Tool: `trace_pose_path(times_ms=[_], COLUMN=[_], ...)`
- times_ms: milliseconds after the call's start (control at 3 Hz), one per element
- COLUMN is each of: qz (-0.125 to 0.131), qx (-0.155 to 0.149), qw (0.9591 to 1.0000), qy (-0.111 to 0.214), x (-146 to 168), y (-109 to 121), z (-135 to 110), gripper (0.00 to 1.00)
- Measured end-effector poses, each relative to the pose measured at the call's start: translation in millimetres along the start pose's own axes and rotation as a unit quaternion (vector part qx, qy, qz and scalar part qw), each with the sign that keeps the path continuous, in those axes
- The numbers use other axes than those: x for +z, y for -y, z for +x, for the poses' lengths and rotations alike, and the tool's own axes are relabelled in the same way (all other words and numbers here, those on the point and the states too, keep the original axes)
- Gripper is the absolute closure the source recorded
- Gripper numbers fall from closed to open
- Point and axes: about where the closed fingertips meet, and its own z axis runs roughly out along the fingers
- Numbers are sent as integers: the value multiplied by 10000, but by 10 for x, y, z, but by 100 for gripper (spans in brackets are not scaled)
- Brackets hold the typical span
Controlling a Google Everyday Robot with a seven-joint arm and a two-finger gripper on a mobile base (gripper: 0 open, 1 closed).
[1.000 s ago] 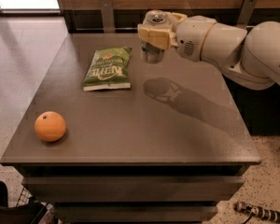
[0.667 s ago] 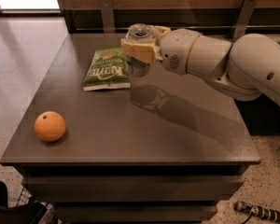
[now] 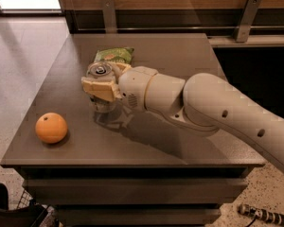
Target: Move 7up can near orange
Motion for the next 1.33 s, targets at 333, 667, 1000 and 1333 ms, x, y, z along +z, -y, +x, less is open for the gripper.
trace_pose_path(times_ms=[333,667,1000,1333], qz=[5,54,54,36], qx=[220,266,266,254], qw=[9995,9991,9991,9991], qy=[-239,-327,-327,-329], x=[177,193,192,204], y=[-422,-512,-512,-533], z=[323,381,364,358], gripper=[100,97,75,43])
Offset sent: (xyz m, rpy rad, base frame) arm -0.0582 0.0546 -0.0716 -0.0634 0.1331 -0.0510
